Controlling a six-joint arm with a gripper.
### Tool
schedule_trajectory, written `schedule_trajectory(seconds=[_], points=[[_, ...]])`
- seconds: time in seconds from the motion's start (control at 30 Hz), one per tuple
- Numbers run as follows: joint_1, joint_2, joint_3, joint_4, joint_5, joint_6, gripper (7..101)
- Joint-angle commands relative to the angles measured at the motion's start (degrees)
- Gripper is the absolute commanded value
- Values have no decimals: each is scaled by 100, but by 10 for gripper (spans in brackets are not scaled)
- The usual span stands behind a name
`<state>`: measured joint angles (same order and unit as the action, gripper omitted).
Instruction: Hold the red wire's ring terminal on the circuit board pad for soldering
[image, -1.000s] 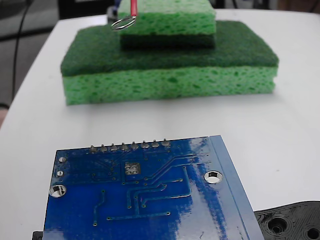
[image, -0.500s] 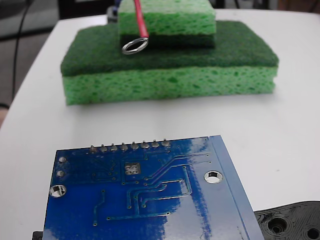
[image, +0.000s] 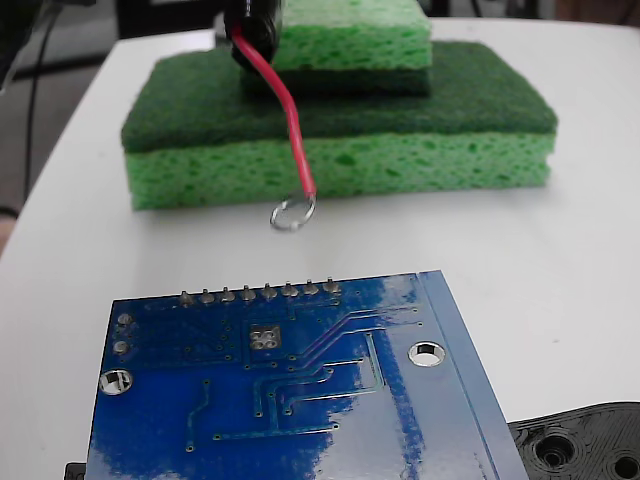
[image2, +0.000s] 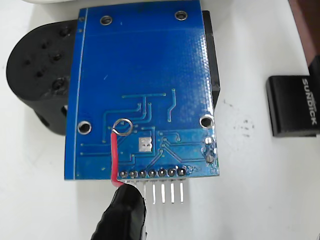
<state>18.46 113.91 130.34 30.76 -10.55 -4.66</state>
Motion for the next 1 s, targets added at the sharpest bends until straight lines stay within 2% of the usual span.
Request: schedule_trajectory(seconds=[0.03, 1.0], points=[[9, -141, -149, -35, -149, -79, 1003], [105, -149, -18, -185, -97, -396, 1003]])
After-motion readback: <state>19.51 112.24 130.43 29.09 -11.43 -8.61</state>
